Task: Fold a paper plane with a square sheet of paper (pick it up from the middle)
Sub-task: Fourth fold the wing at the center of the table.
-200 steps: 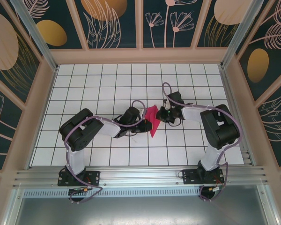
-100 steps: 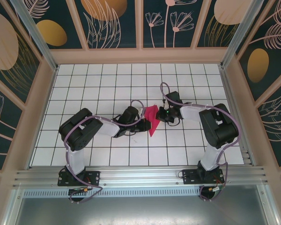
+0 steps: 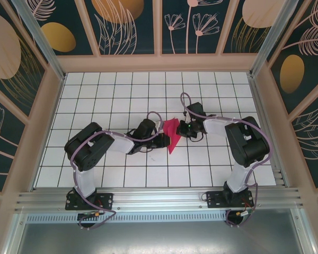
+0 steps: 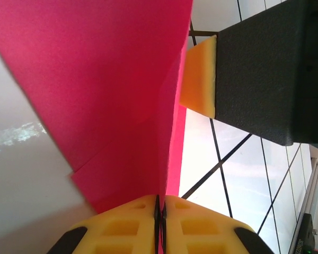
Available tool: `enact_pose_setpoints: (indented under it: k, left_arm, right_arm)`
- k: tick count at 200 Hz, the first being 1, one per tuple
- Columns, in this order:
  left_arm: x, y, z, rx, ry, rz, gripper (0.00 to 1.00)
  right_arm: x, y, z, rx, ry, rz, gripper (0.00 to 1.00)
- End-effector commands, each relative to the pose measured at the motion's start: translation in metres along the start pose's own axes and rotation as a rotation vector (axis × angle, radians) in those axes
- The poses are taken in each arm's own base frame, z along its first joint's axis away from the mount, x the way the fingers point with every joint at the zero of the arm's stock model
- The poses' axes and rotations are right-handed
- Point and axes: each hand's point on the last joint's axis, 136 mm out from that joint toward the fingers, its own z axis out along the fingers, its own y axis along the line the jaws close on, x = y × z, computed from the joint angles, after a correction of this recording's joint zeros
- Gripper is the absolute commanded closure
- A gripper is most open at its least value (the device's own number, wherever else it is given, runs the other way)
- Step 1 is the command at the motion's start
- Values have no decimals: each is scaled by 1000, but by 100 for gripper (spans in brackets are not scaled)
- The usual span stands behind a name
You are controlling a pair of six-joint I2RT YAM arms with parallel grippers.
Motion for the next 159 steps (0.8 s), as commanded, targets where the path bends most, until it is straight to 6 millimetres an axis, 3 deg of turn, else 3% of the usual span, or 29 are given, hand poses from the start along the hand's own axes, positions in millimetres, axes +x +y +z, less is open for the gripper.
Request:
enact_pose_setpoints:
  k: [1, 64, 96, 126, 159]
  left_arm:
    - [-1, 5, -4, -27, 4, 12, 86]
    - [3, 20, 3, -77, 27, 26, 86]
    - [6, 25, 5, -95, 41, 30, 86]
    - [3, 16, 3, -62, 33, 35, 86]
    - [-2, 3, -1, -22, 23, 55, 85]
  right_arm:
    - [20, -36, 12, 145, 65, 12, 93]
    - [21, -32, 13, 130, 70, 1, 93]
    - [12, -9, 6, 39, 45, -4, 90]
    - [3, 15, -7, -46, 15, -9, 87]
    - [-1, 23, -16, -68, -11, -1, 82]
